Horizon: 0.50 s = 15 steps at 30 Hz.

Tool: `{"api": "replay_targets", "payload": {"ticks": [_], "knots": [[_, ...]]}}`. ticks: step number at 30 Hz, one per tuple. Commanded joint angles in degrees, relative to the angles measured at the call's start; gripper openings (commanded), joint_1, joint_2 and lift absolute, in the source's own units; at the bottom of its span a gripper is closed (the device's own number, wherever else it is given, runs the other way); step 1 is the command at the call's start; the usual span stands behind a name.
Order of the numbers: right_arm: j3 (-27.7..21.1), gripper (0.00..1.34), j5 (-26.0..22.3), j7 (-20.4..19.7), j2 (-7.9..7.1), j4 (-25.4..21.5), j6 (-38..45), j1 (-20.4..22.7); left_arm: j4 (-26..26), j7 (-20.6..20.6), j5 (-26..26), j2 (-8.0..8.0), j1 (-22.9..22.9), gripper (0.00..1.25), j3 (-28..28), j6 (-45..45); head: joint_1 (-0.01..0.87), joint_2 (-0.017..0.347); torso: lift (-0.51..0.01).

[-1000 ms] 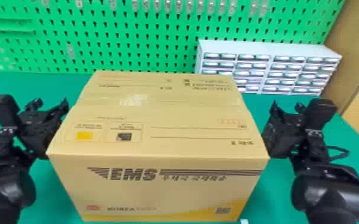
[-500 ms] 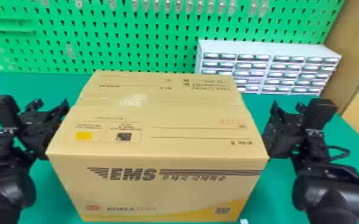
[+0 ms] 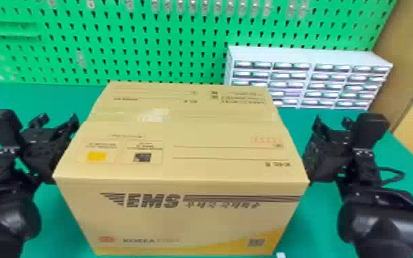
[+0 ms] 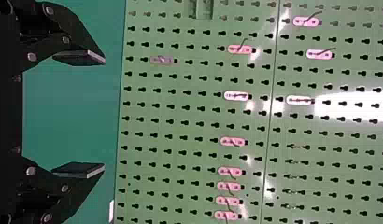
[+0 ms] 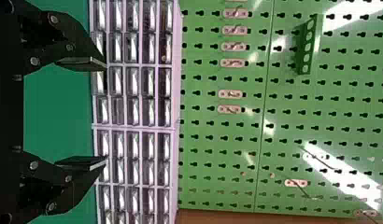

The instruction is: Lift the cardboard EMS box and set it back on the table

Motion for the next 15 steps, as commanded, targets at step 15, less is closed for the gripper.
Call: {"api": "replay_targets", "payload": {"ticks": [15], "knots": [[-0.33, 0.8, 0.15, 0.07, -0.43, 0.0, 0.01, -0.02, -0.18, 0.0, -0.17, 0.0, -0.13, 0.81, 0.41, -0.09, 0.678, -0.017, -0.098]]}}
